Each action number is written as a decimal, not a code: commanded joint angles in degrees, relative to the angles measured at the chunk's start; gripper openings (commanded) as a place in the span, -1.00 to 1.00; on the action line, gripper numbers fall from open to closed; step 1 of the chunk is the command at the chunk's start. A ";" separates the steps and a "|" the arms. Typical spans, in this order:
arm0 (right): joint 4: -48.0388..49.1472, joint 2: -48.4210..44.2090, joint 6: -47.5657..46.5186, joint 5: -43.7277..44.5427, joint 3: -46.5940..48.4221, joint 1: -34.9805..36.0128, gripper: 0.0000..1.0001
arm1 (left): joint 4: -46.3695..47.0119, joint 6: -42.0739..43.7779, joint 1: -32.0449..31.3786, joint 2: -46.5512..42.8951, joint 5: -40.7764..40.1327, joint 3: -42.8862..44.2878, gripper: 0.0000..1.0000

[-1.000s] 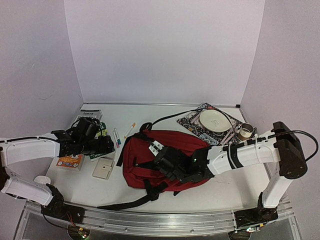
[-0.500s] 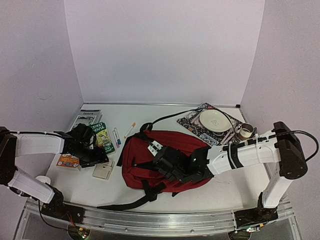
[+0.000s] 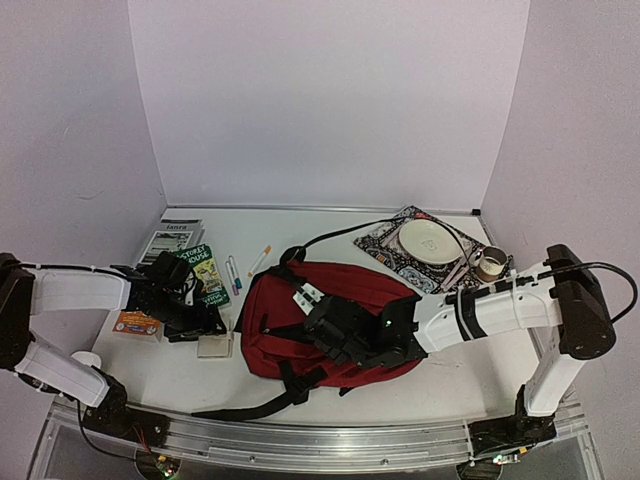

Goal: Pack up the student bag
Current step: Pick up the card case from the center of the board.

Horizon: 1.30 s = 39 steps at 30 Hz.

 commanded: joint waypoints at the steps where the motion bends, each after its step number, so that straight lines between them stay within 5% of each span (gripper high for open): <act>1: 1.58 -1.32 0.53 2.79 0.20 0.47 -1.00 | -2.00 -0.95 -0.68 -4.14 -1.16 0.08 0.67; 39: 3.11 -1.13 0.86 3.09 -0.41 0.50 -1.00 | -7.84 -10.16 -15.50 13.50 -20.15 6.06 0.80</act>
